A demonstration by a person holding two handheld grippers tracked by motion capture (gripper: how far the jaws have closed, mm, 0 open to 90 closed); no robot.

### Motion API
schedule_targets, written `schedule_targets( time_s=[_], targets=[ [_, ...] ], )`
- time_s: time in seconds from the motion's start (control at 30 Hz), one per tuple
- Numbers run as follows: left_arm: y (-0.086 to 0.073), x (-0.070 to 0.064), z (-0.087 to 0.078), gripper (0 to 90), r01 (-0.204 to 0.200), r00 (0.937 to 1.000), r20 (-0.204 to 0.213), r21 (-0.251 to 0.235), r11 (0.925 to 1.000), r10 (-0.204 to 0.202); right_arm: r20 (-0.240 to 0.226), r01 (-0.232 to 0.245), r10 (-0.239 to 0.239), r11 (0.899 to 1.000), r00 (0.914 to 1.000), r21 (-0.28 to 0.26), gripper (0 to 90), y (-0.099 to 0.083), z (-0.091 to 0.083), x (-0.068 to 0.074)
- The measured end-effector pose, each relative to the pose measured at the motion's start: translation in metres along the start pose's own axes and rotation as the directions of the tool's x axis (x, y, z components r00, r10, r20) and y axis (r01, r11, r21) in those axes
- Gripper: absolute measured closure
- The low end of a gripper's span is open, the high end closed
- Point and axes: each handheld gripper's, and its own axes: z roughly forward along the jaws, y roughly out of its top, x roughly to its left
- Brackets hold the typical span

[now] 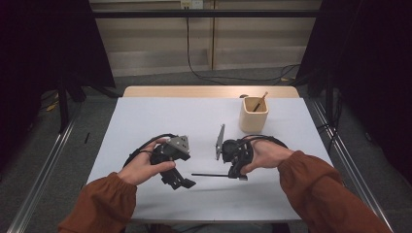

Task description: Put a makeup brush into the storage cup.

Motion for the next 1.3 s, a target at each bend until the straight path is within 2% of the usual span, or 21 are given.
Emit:
schedule_targets(
  time_s=[0.2, 0.3, 0.33, 0.4, 0.47, 0.57, 0.6, 0.63, 0.73, 0.77, 0.83, 0.97, 1.13, 1.17, 1.23, 1.3],
  targets=[
    [0.003, 0.000, 0.006, 5.7, -0.044, 0.9989, 0.017, 0.071, 0.9965, 0.043, -0.006, 0.007, -0.007, 1.000, 1.0000, 0.008, 86.0, 0.002, 0.004, -0.003],
    [0.005, 0.001, 0.006, 4.0, -0.043, 0.9991, 0.007, 0.096, 0.9945, 0.042, 0.005, 0.000, 0.000, 1.000, 1.0000, 0.019, 86.0, 0.004, 0.004, -0.004],
    [0.005, 0.000, 0.007, 3.5, -0.047, 0.9987, -0.016, 0.109, 0.9929, 0.049, 0.005, 0.004, -0.004, 1.000, 1.0000, 0.016, 86.0, 0.004, 0.004, -0.004],
    [0.005, 0.000, 0.009, 3.6, -0.064, 0.9976, -0.019, 0.122, 0.9904, 0.067, 0.002, -0.008, 0.008, 1.000, 1.0000, 0.011, 86.0, 0.005, 0.003, -0.003],
    [0.005, -0.001, 0.012, 4.5, -0.057, 0.9979, -0.023, 0.118, 0.9914, 0.060, 0.002, -0.005, 0.005, 1.000, 1.0000, 0.018, 86.0, 0.006, 0.003, -0.003],
    [0.006, 0.000, 0.013, 12.8, -0.055, 0.9982, -0.017, 0.128, 0.9902, 0.058, -0.001, 0.005, -0.005, 1.000, 1.0000, 0.013, 86.0, 0.006, 0.003, -0.002],
    [0.006, 0.001, 0.012, 17.3, -0.059, 0.9982, -0.005, 0.131, 0.9896, 0.060, -0.005, 0.008, -0.008, 1.000, 1.0000, 0.012, 86.0, 0.006, 0.003, -0.003],
    [0.006, 0.001, 0.013, 21.8, -0.052, 0.9985, -0.012, 0.126, 0.9906, 0.054, -0.003, 0.007, -0.007, 1.000, 1.0000, 0.012, 86.0, 0.007, 0.003, -0.002],
    [0.008, 0.002, 0.014, 24.4, -0.046, 0.9982, -0.033, 0.124, 0.9913, 0.051, 0.000, 0.001, -0.001, 1.000, 1.0000, 0.015, 86.0, 0.008, 0.003, -0.001],
    [0.008, 0.003, 0.016, 24.4, -0.047, 0.9982, -0.029, 0.131, 0.9902, 0.051, -0.002, 0.006, -0.006, 1.000, 1.0000, 0.013, 86.0, 0.008, 0.003, -0.002],
    [0.011, 0.007, 0.018, 24.4, -0.010, 0.9999, 0.002, 0.152, 0.9884, 0.010, 0.001, 0.012, -0.012, 1.000, 0.9999, 0.003, 86.0, 0.009, 0.004, -0.002],
    [0.012, 0.006, 0.021, 30.8, -0.032, 0.9994, -0.005, 0.171, 0.9847, 0.034, -0.001, 0.014, -0.014, 1.000, 0.9999, -0.007, 86.0, 0.009, 0.004, -0.001],
    [0.012, 0.007, 0.023, 47.5, -0.030, 0.9992, -0.022, 0.167, 0.9854, 0.034, -0.003, 0.014, -0.014, 1.000, 0.9999, -0.004, 86.0, 0.011, 0.004, -0.001],
    [0.013, 0.008, 0.022, 52.1, -0.029, 0.9983, -0.046, 0.159, 0.9868, 0.036, -0.003, 0.012, -0.012, 1.000, 0.9999, -0.006, 86.0, 0.011, 0.004, -0.002],
    [0.013, 0.010, 0.022, 52.4, -0.010, 0.9992, -0.036, 0.154, 0.9880, 0.016, -0.002, 0.017, -0.017, 1.000, 0.9999, -0.018, 86.0, 0.011, 0.004, -0.004],
    [0.014, 0.010, 0.022, 55.2, -0.019, 0.9994, -0.027, 0.159, 0.9871, 0.023, -0.008, 0.010, -0.010, 1.000, 0.9999, -0.028, 86.0, 0.011, 0.004, -0.004]
  ],
)
